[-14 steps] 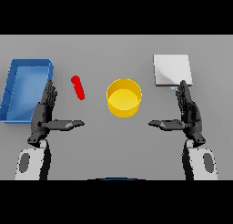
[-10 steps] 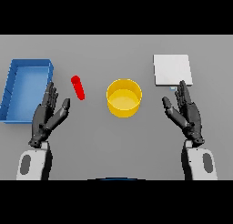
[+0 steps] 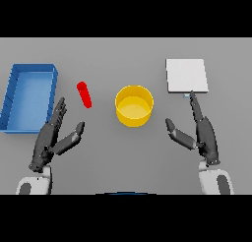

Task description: Pick up the red beaker and tilt it to pour out 1 green nut into yellow bowl. Pick up the yellow bowl and place it on the metallic measuring scale.

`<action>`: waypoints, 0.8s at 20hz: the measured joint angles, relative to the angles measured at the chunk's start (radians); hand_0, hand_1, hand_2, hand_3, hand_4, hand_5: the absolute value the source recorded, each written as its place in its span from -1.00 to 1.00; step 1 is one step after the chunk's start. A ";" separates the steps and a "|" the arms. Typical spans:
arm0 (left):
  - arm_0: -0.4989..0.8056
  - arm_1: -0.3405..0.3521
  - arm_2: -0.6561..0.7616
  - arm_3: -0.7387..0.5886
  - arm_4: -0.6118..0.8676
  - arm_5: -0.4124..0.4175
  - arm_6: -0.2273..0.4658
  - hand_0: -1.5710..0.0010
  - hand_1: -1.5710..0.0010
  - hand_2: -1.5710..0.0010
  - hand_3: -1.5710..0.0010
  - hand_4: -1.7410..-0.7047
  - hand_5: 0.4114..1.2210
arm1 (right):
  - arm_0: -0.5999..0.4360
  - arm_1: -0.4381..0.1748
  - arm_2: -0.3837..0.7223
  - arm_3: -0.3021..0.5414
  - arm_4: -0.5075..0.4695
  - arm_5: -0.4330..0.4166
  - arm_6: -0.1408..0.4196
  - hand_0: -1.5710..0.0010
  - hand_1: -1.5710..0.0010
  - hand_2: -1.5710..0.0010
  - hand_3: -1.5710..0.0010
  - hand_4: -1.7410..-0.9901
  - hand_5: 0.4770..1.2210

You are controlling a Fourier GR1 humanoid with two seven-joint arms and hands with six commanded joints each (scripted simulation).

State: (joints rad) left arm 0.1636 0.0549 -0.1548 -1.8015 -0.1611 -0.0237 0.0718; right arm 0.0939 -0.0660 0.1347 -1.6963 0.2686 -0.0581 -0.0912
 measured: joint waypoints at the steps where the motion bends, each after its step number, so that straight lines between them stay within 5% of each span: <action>1: -0.020 0.004 0.004 0.011 -0.001 -0.001 0.021 1.00 1.00 1.00 1.00 0.17 -0.41 | 0.003 0.004 0.004 0.003 0.001 0.001 -0.006 1.00 1.00 1.00 1.00 0.58 -0.63; 5: -0.108 -0.004 0.026 0.128 -0.004 0.004 0.050 1.00 1.00 1.00 1.00 0.13 -0.42 | -0.018 0.001 -0.015 0.001 -0.062 0.039 -0.006 1.00 1.00 1.00 1.00 0.45 -0.60; 16: -0.403 0.004 0.113 0.511 0.005 -0.003 -0.084 1.00 1.00 1.00 1.00 0.04 -0.41 | -0.003 -0.004 -0.013 -0.015 -0.057 0.040 -0.021 1.00 1.00 1.00 1.00 0.38 -0.60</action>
State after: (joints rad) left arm -0.2391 0.0590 -0.0421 -1.2909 -0.1565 -0.0267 -0.0118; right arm 0.0906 -0.0698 0.1216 -1.7111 0.2120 -0.0181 -0.1117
